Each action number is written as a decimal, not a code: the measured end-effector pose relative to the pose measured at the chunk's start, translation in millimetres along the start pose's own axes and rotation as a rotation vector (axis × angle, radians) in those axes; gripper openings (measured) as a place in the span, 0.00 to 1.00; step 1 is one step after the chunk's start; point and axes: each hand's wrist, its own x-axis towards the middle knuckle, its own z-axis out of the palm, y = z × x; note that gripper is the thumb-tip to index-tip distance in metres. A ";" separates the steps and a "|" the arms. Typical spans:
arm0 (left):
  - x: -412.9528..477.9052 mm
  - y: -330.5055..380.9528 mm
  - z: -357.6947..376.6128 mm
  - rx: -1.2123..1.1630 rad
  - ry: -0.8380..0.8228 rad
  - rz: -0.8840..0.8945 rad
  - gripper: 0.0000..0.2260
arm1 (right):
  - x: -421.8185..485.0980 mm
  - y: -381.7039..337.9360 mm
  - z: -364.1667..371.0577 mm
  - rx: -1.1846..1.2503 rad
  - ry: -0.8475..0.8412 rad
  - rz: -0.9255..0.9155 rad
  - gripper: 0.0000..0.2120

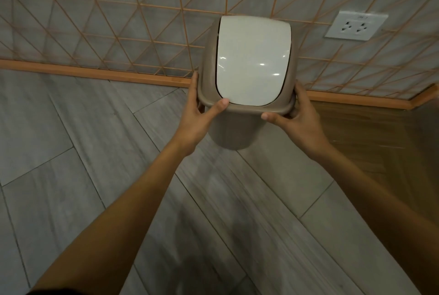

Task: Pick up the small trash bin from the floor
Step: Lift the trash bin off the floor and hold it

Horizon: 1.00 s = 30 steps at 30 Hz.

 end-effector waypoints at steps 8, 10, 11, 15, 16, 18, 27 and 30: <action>32.4 8.1 1.5 0.032 -0.039 -0.022 0.45 | 32.3 1.0 -2.8 0.024 0.018 -0.006 0.46; 39.1 12.0 1.9 0.064 -0.048 -0.024 0.44 | 37.7 1.7 -2.7 0.041 0.008 0.000 0.46; 42.3 13.6 2.0 0.073 -0.050 -0.027 0.43 | 40.1 1.9 -2.9 0.046 0.004 0.007 0.46; 52.1 20.7 2.6 0.087 -0.064 -0.056 0.42 | 49.8 0.6 -2.9 0.047 -0.009 0.011 0.47; 54.5 21.8 2.2 0.097 -0.067 -0.060 0.42 | 51.8 -0.6 -2.8 0.040 -0.008 0.009 0.47; 58.8 22.5 0.6 0.107 -0.068 -0.063 0.43 | 54.6 -1.8 -3.0 0.028 -0.005 0.002 0.46; 62.5 19.7 -0.6 0.107 -0.076 -0.063 0.43 | 57.8 0.7 -3.7 -0.029 0.004 -0.007 0.46; 62.5 20.2 -0.6 0.123 -0.080 -0.055 0.43 | 58.0 -0.8 -4.0 -0.044 0.002 0.000 0.45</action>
